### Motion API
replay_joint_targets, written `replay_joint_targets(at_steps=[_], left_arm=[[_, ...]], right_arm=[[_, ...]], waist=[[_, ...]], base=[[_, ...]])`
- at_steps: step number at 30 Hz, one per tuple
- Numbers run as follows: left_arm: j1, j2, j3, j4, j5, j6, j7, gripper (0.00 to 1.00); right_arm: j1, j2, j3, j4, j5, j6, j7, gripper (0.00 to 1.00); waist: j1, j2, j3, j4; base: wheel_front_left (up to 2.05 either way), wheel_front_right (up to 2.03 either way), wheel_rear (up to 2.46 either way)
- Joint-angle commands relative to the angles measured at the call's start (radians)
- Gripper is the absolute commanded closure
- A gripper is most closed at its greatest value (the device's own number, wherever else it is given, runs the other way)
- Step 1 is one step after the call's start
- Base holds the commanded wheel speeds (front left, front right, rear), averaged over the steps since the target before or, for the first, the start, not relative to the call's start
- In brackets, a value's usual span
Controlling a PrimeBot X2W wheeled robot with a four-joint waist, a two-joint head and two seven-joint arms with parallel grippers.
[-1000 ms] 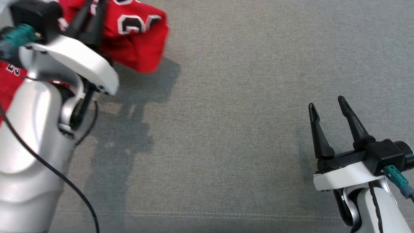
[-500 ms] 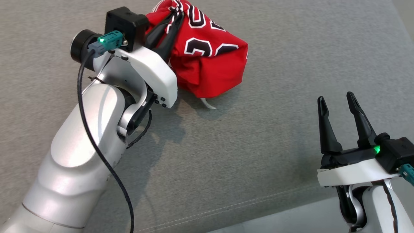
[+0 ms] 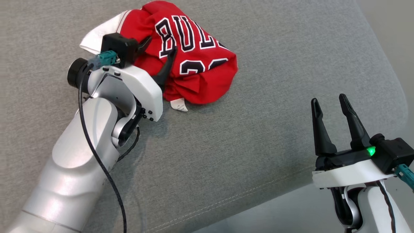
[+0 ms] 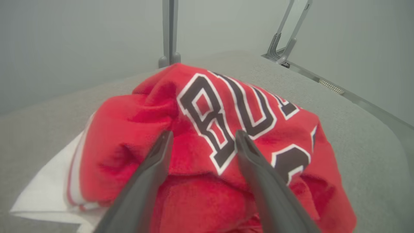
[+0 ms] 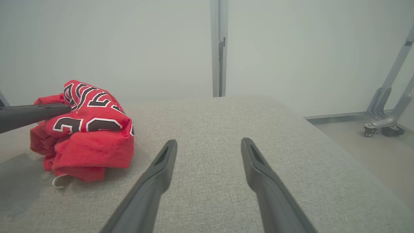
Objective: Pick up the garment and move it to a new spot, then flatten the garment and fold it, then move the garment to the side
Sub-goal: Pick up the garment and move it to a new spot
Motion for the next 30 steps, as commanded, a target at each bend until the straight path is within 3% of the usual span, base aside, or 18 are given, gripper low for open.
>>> replay_joint_targets(at_steps=[1,8,17,25,30], left_arm=[[0.015,0.022,0.034,-0.042,-0.003,0.002,-0.044,0.00],[0.119,0.041,0.068,-0.133,-0.011,0.042,-0.149,0.00],[0.324,0.082,0.214,-0.262,-0.071,0.146,-0.318,0.00],[0.515,0.094,0.390,-0.337,-0.082,0.230,-0.379,0.00],[0.627,0.101,0.432,-0.416,-0.003,0.227,-0.381,0.00]], right_arm=[[-0.001,-0.009,0.018,-0.013,-0.021,0.004,-0.013,0.00],[-0.008,-0.009,0.017,-0.001,-0.068,0.004,-0.013,0.00],[0.005,-0.009,0.011,0.021,-0.123,0.004,-0.013,0.00],[0.037,-0.009,-0.005,0.043,-0.141,0.004,-0.013,0.00],[0.060,-0.009,-0.014,0.053,-0.150,0.004,-0.013,0.00]], waist=[[0.0000,0.0000,-0.025,0.053],[0.0000,0.0000,-0.072,0.161],[0.0000,0.0000,-0.138,0.296],[0.0000,0.0000,-0.200,0.356],[0.0000,0.0000,-0.225,0.374]], base=[[0.00,0.00,0.00],[0.00,0.00,0.00],[0.00,0.00,0.00],[0.00,0.00,0.00],[0.00,0.00,0.00]])
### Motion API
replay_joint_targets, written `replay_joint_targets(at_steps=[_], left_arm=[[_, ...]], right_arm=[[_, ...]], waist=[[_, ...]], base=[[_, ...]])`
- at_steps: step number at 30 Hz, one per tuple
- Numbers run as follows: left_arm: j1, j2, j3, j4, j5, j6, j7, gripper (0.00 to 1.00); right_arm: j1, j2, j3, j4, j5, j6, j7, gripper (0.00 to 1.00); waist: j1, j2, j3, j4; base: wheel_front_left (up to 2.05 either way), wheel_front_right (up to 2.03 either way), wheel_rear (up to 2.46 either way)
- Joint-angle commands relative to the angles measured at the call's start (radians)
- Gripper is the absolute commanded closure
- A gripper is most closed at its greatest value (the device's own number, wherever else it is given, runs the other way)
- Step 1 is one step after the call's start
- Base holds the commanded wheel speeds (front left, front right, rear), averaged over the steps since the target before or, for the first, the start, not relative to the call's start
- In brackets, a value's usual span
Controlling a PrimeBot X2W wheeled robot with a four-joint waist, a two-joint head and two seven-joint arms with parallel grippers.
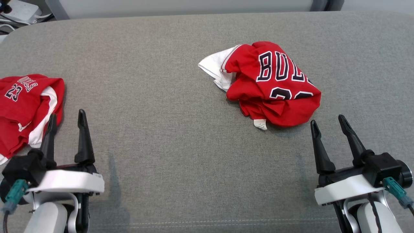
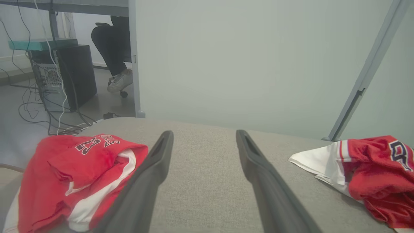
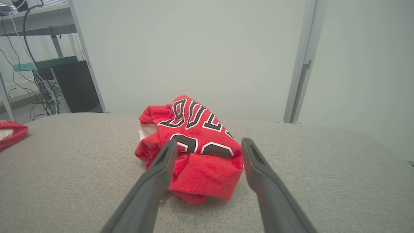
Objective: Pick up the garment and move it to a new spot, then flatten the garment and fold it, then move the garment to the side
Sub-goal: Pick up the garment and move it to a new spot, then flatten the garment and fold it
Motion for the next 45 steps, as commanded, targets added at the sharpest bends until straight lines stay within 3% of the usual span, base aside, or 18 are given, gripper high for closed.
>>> replay_joint_targets(at_steps=[1,12,20,45], left_arm=[[0.007,0.033,0.040,-0.046,0.036,-0.009,-0.010,0.00],[0.180,-0.006,0.056,-0.162,0.157,-0.091,-0.010,0.00],[0.245,-0.052,0.048,-0.139,0.172,-0.089,-0.010,0.00],[0.249,-0.058,0.035,-0.132,0.160,-0.056,0.024,0.00]], right_arm=[[0.011,-0.007,0.014,-0.010,-0.017,0.004,-0.013,0.00],[0.095,-0.007,-0.023,-0.014,-0.029,0.004,-0.004,0.00],[0.160,-0.007,-0.027,-0.057,-0.021,0.004,0.017,0.00],[0.204,-0.007,-0.013,-0.116,-0.004,0.004,0.040,0.00]], waist=[[0.0000,0.0000,-0.013,0.011],[0.0000,0.0000,-0.085,0.037],[0.0000,0.0000,-0.146,0.027],[0.0000,0.0000,-0.175,-0.001]], base=[[0.00,0.00,0.00],[0.00,0.00,0.00],[0.00,0.00,0.00],[0.00,0.00,0.00]])
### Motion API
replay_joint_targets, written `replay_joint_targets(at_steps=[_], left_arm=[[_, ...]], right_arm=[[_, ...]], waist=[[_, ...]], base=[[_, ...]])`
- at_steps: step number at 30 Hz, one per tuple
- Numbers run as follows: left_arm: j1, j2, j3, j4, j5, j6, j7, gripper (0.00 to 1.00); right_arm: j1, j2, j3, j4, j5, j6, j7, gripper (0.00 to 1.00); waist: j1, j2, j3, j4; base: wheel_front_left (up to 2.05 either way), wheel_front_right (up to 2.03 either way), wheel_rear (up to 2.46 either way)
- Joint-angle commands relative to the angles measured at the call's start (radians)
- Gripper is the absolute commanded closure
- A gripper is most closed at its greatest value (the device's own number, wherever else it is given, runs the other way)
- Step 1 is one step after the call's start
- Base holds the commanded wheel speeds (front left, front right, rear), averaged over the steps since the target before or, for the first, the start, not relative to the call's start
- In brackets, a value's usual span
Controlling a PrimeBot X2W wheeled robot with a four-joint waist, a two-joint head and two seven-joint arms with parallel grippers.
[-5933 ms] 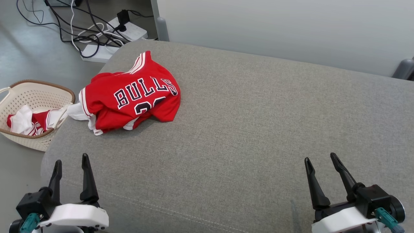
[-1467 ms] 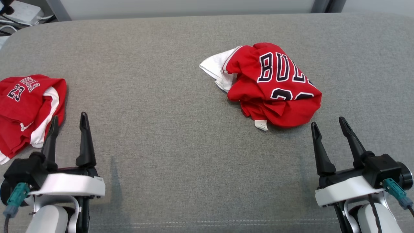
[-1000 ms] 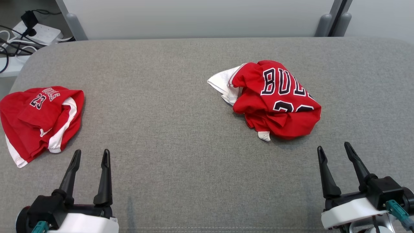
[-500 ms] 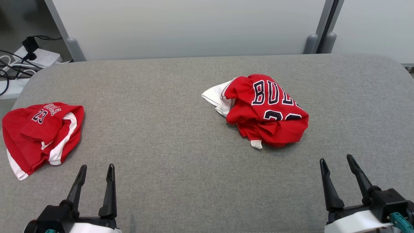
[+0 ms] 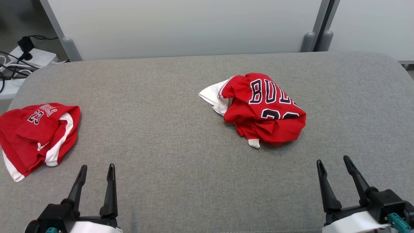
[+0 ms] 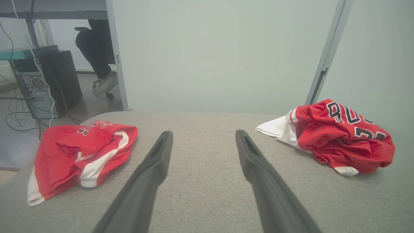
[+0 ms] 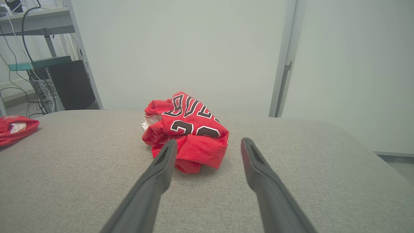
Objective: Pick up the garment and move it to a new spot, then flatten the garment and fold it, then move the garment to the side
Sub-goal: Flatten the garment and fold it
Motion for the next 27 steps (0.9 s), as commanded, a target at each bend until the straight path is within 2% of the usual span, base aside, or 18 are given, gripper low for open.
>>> replay_joint_targets(at_steps=[1,7,8,11,15,16,20,27], left_arm=[[-0.042,0.011,0.031,-0.030,-0.005,0.012,0.001,0.00],[-0.103,0.018,0.002,-0.017,-0.006,-0.011,0.032,0.00],[-0.126,0.020,-0.008,-0.008,-0.009,-0.023,0.044,0.00],[-0.256,0.028,-0.057,0.066,-0.028,-0.098,0.100,0.00],[-0.424,0.027,-0.095,0.208,-0.059,-0.177,0.162,0.00],[-0.424,0.027,-0.095,0.208,-0.059,-0.177,0.162,0.00],[-0.597,0.019,-0.115,0.391,-0.102,-0.219,0.212,0.00],[-0.853,0.062,-0.144,0.682,-0.139,-0.243,0.276,0.00]], right_arm=[[-0.022,-0.010,0.021,-0.038,0.010,0.004,-0.006,0.00],[-0.037,-0.010,0.028,-0.050,0.017,0.004,-0.010,0.00],[-0.041,-0.010,0.030,-0.052,0.019,0.004,-0.011,0.00],[-0.059,-0.010,0.037,-0.059,0.028,0.004,-0.018,0.00],[-0.085,-0.010,0.048,-0.066,0.042,0.004,-0.028,0.00],[-0.085,-0.010,0.048,-0.066,0.042,0.004,-0.028,0.00],[-0.111,-0.010,0.059,-0.067,0.060,0.004,-0.041,0.00],[-0.156,-0.010,0.080,-0.045,0.100,0.004,-0.055,0.00]], waist=[[0.0000,0.0000,0.002,-0.003],[0.0000,0.0000,0.026,-0.033],[0.0000,0.0000,0.034,-0.041],[0.0000,0.0000,0.075,-0.083],[0.0000,0.0000,0.140,-0.145],[0.0000,0.0000,0.140,-0.145],[0.0000,0.0000,0.212,-0.215],[0.0000,0.0000,0.323,-0.327]], base=[[0.00,0.00,0.00],[0.00,0.00,0.00],[0.00,0.00,0.00],[0.00,0.00,0.00],[0.00,0.00,0.00],[0.00,0.00,0.00],[0.00,0.00,0.00],[0.00,0.00,0.00]])
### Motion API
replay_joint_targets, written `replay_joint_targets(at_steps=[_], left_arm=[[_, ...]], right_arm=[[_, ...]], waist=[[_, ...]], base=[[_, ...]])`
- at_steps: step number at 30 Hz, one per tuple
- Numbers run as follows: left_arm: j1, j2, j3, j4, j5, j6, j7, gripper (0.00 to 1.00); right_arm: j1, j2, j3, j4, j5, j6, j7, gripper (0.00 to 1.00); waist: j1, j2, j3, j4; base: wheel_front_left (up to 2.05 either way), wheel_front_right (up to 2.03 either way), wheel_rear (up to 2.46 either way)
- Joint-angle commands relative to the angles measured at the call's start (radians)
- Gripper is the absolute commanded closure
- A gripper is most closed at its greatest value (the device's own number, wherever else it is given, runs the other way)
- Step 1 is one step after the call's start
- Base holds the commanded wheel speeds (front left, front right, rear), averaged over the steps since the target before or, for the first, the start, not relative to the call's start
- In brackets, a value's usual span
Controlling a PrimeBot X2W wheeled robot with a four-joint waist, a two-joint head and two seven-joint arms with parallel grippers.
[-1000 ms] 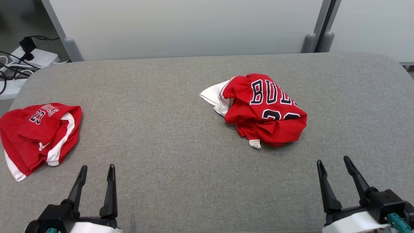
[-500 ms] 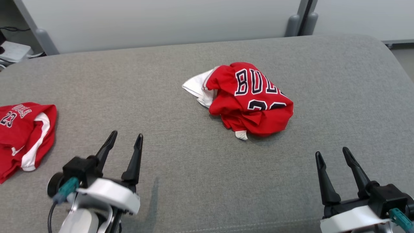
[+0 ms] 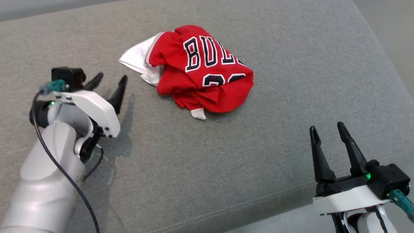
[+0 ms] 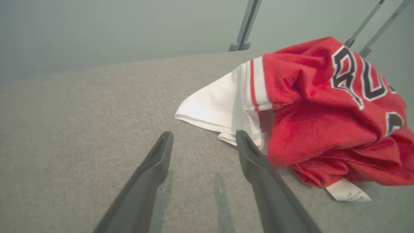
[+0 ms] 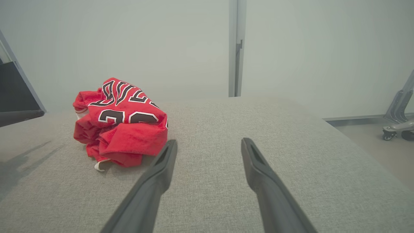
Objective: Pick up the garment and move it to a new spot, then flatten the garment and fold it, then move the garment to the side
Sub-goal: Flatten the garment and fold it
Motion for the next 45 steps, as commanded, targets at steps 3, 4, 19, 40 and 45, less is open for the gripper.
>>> replay_joint_targets(at_steps=[3,4,19,40,45], left_arm=[[-0.132,0.069,0.017,0.074,-0.017,-0.006,0.023,0.00],[-0.158,0.079,0.014,0.099,-0.020,-0.006,0.024,0.00],[-0.322,0.114,-0.119,0.307,-0.125,-0.007,0.067,1.00],[-0.474,0.206,-0.188,0.147,-0.081,-0.007,-0.122,1.00],[-0.409,0.298,-0.165,-0.031,-0.091,0.031,-0.078,1.00]], right_arm=[[-0.047,-0.010,0.042,-0.018,0.022,0.004,-0.020,0.00],[-0.054,-0.010,0.047,-0.022,0.028,0.004,-0.020,0.00],[-0.091,-0.010,0.057,-0.035,0.052,0.004,-0.021,0.00],[-0.085,-0.010,-0.009,-0.033,0.002,0.004,-0.021,0.00],[-0.068,-0.010,-0.035,-0.036,-0.007,0.004,-0.021,0.00]], waist=[[0.0000,-0.0001,0.108,-0.106],[0.0000,-0.0001,0.120,-0.117],[0.0000,-0.0001,0.184,-0.159],[0.0000,-0.0001,0.101,0.054],[0.0000,-0.0001,0.074,0.103]], base=[[0.00,0.00,0.00],[0.00,0.00,0.00],[0.00,0.00,0.00],[0.00,0.00,0.00],[0.00,0.00,0.00]])
